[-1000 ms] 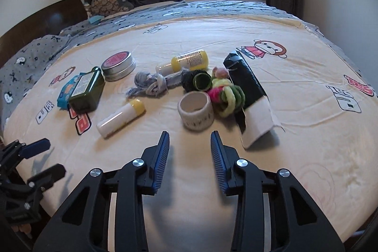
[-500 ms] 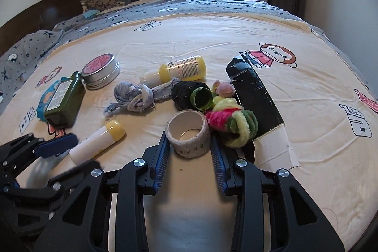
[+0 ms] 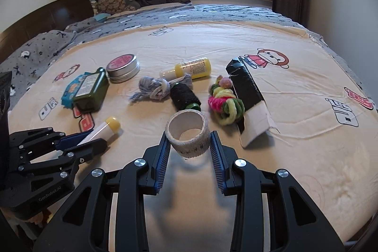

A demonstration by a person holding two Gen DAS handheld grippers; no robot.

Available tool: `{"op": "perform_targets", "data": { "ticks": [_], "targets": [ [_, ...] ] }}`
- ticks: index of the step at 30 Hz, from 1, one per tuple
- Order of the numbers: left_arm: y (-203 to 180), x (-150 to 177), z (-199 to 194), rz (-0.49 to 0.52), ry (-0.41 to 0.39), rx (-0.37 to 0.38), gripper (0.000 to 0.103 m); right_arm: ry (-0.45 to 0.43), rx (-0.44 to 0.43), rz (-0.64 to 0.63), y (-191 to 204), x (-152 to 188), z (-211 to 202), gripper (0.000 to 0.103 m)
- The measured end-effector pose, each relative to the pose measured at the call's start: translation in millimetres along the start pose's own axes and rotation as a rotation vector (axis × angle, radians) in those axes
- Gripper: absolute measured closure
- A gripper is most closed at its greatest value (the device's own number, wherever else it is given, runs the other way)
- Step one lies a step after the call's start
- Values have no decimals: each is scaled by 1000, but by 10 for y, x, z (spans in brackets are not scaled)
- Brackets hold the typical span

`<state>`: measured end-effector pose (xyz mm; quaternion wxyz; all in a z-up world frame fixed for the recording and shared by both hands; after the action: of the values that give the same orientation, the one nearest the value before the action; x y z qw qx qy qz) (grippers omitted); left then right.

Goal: Collect trash
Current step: 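Grasp the white-yellow small bottle with the left tool while the right tool grasps the white tape roll, then lower both tools to the bin and release the small bottle and tape roll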

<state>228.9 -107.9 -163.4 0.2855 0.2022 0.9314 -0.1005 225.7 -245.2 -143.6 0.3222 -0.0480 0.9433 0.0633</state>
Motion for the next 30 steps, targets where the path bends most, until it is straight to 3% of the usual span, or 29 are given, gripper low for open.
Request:
{"op": "perform_targets", "data": {
  "ticks": [10,19,25,30],
  "targets": [
    [-182,479,-538,-4,-44,36,85,-34,-46,-39,244,516,-537,68],
    [-379,993,-923,16,-56,44,85,-6,-57,-45,367,1041,-785,68],
    [-496,1361,-921,21,-10,70,85,46,-55,-14,408,1401,-761,68],
    [-544,1687,-683,15,77,90,85,144,-73,14,407,1700,-536,68]
  ]
}}
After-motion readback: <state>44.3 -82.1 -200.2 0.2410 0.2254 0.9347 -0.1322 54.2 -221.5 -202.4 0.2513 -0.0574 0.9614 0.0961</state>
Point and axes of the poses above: each gripper's, at about its wrist camera, not at the fingertips, and z roughly the way its jaws point, y to its left, x to its underside, the point moved 6 cm from there along z, roughly the way its jaws point, and after that the axes turned 10 degrees about y, right-handed, at the moved point
